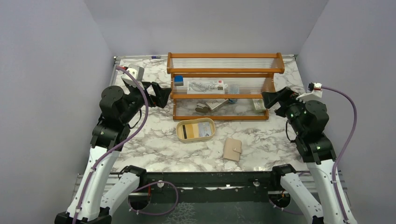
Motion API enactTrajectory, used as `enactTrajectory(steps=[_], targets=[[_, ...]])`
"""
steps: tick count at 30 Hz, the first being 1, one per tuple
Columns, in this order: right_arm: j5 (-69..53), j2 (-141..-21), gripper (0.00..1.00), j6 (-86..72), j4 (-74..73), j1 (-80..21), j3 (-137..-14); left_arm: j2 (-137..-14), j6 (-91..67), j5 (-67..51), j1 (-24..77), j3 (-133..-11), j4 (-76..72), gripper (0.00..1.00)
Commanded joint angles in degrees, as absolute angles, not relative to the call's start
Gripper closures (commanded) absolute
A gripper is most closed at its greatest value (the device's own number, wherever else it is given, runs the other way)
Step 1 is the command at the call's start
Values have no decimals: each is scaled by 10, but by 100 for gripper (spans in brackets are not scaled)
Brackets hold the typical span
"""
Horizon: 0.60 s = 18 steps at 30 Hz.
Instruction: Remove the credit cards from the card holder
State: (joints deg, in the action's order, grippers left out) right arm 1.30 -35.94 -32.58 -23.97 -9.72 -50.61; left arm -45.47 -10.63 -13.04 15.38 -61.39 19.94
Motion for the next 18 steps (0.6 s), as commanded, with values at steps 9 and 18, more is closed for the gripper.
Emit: enactTrajectory(steps=[9,18], targets=[[-116,-363,1,-466,-173,-102,-419,-481,-148,-80,149,-570,174,1],[-119,-365,0,-577,-10,-102,-307,-504,-323,-60,149,-476,29,1]])
